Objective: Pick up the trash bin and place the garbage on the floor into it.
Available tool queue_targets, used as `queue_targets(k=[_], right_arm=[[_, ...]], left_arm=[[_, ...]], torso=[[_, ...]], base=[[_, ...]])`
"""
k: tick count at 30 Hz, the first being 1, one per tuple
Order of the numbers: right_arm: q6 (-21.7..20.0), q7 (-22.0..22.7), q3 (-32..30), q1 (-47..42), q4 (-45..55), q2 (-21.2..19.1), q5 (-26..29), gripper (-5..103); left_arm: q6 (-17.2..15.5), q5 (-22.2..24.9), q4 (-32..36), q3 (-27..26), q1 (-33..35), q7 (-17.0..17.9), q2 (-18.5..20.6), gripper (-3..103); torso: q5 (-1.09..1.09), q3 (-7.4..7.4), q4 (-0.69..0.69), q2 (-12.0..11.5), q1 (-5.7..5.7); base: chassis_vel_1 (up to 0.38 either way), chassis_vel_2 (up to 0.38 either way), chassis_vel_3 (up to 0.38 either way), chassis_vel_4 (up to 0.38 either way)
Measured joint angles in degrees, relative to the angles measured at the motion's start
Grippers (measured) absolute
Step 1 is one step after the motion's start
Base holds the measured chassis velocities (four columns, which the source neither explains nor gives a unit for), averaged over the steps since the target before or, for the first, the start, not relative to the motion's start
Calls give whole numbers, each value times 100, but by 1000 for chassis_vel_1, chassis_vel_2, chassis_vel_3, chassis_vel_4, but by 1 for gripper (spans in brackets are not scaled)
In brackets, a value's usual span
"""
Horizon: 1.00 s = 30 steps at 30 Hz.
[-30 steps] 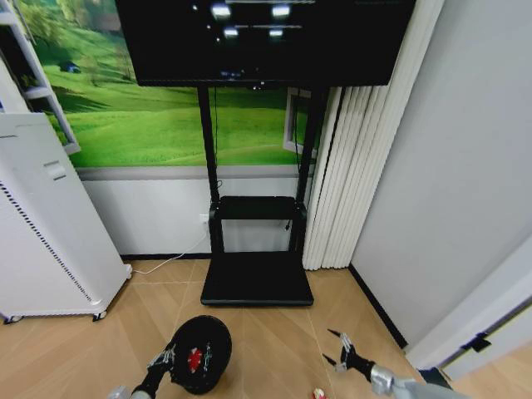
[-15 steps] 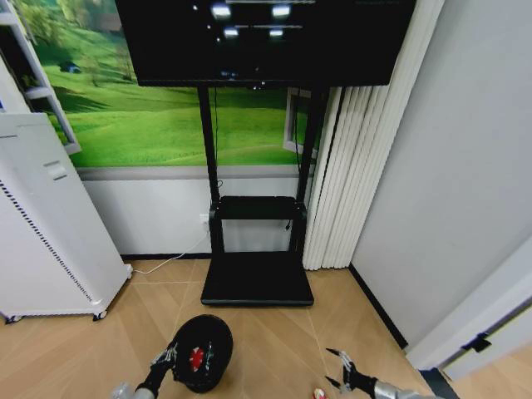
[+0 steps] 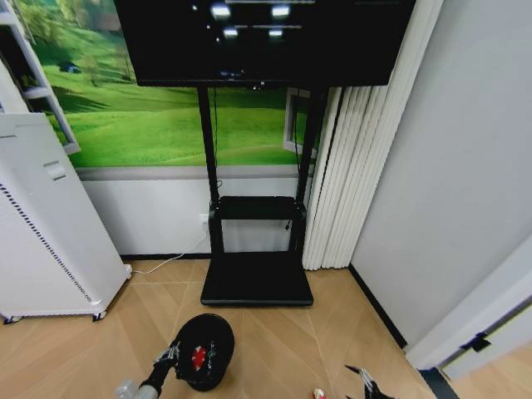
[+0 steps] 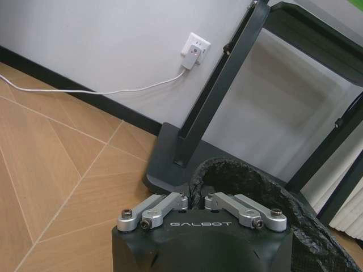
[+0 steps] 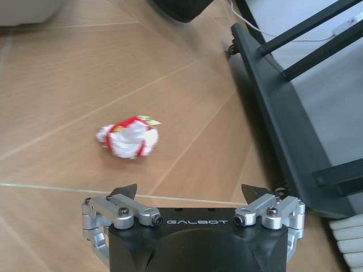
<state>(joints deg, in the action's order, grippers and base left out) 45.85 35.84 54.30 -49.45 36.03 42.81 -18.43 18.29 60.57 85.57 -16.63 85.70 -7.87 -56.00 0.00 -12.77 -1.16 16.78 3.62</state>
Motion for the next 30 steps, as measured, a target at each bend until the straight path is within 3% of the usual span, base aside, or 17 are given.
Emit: queue_targets(k=[9,30], right_arm=[[0,29,80,-145,-6,-8,-61,100],[0,1,422,40,-493,698,-197,100]], left_arm=[[23,59,7,-52,30,-36,27,8],[37,176,121,-51,49,-64,151,8]], torso=[[-2,0,0,0,0],[-1,-1,2,0,-1]], base=[[0,0,0,0],[0,0,0,0]])
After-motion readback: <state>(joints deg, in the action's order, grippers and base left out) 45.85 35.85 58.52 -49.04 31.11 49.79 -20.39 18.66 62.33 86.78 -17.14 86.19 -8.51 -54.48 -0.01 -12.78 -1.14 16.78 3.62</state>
